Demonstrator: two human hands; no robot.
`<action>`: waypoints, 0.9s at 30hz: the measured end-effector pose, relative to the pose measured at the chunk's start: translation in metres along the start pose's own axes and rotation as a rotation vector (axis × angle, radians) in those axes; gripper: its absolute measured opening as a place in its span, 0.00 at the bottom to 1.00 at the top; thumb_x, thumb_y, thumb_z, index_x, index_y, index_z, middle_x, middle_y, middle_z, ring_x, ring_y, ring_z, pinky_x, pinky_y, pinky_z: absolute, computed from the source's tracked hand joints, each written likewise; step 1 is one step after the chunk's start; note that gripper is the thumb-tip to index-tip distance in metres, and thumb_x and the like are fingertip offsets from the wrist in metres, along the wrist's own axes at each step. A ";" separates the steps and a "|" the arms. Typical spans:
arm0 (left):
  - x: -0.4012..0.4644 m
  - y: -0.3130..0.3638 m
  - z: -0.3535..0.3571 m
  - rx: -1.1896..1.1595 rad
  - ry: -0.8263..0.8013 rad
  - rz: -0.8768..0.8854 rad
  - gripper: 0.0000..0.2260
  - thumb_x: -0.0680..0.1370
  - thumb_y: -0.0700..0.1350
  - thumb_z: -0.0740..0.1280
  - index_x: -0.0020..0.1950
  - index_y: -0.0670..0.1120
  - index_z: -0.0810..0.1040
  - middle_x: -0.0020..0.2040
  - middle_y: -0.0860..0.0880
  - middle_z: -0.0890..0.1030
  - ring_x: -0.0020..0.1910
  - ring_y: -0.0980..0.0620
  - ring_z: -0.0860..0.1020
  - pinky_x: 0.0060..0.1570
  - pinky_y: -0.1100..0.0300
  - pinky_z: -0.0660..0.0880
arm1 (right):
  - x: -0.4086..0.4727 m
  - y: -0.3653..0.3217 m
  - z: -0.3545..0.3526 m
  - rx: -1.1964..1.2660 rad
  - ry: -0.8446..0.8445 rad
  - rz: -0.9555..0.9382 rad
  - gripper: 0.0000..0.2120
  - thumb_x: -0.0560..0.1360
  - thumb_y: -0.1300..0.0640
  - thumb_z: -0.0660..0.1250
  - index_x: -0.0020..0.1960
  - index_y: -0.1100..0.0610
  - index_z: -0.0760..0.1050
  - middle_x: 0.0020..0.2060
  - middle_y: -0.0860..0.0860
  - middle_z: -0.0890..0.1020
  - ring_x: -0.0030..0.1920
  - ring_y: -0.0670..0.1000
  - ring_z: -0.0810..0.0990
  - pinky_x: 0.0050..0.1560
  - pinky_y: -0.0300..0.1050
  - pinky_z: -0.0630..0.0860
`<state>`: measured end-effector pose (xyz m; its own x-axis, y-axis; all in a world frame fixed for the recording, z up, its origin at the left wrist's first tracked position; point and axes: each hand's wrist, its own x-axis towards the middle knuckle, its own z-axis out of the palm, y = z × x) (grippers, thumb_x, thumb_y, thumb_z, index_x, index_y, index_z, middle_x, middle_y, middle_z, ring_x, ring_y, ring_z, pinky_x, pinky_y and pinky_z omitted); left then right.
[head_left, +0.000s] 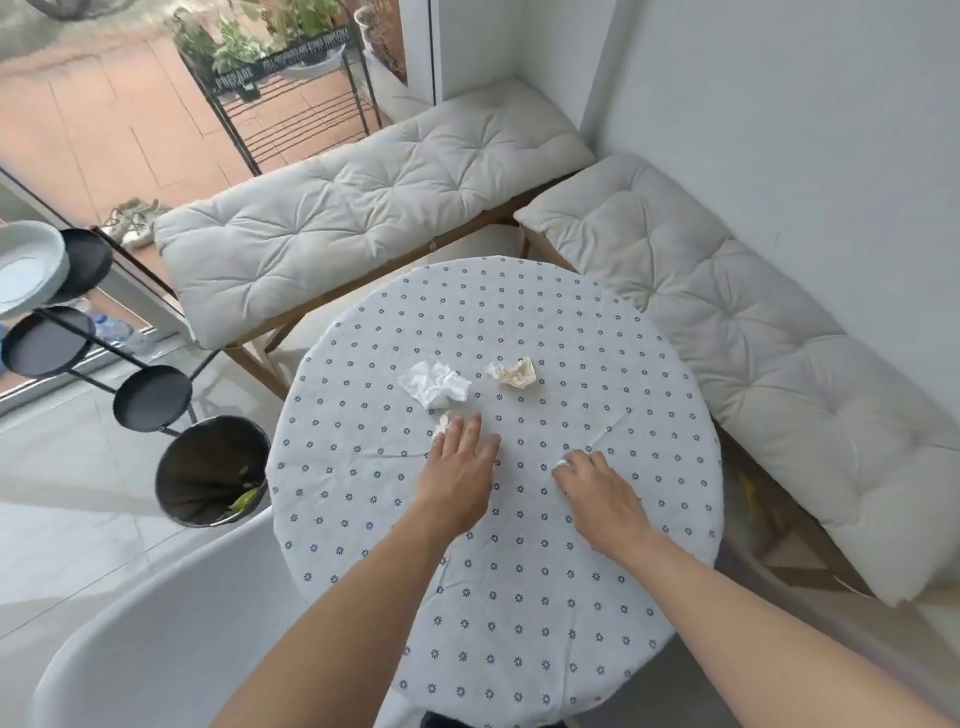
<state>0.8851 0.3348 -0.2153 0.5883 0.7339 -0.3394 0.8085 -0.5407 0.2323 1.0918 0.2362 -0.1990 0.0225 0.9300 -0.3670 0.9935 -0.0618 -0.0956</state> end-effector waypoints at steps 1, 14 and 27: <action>0.001 -0.002 0.003 -0.001 0.001 0.013 0.25 0.82 0.38 0.59 0.78 0.46 0.57 0.83 0.39 0.45 0.81 0.36 0.44 0.79 0.39 0.51 | 0.005 -0.001 -0.002 -0.004 0.015 -0.006 0.18 0.74 0.71 0.63 0.60 0.56 0.73 0.62 0.52 0.74 0.59 0.55 0.73 0.46 0.47 0.78; 0.003 -0.040 -0.018 -0.126 0.118 0.195 0.14 0.80 0.32 0.61 0.64 0.39 0.77 0.68 0.43 0.75 0.67 0.43 0.69 0.50 0.45 0.80 | 0.094 -0.038 -0.062 0.087 0.265 -0.095 0.19 0.74 0.70 0.64 0.63 0.58 0.77 0.61 0.55 0.78 0.56 0.58 0.76 0.46 0.50 0.79; 0.014 -0.076 -0.071 -0.196 0.340 0.285 0.13 0.79 0.30 0.67 0.62 0.37 0.81 0.62 0.40 0.80 0.63 0.40 0.75 0.40 0.43 0.83 | 0.139 -0.042 -0.045 0.057 0.084 -0.020 0.23 0.78 0.67 0.62 0.71 0.56 0.72 0.75 0.58 0.70 0.76 0.60 0.65 0.68 0.57 0.73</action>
<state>0.8333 0.4156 -0.1729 0.7311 0.6785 0.0720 0.5830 -0.6760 0.4508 1.0582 0.3844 -0.2043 0.0142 0.9583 -0.2854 0.9860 -0.0609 -0.1552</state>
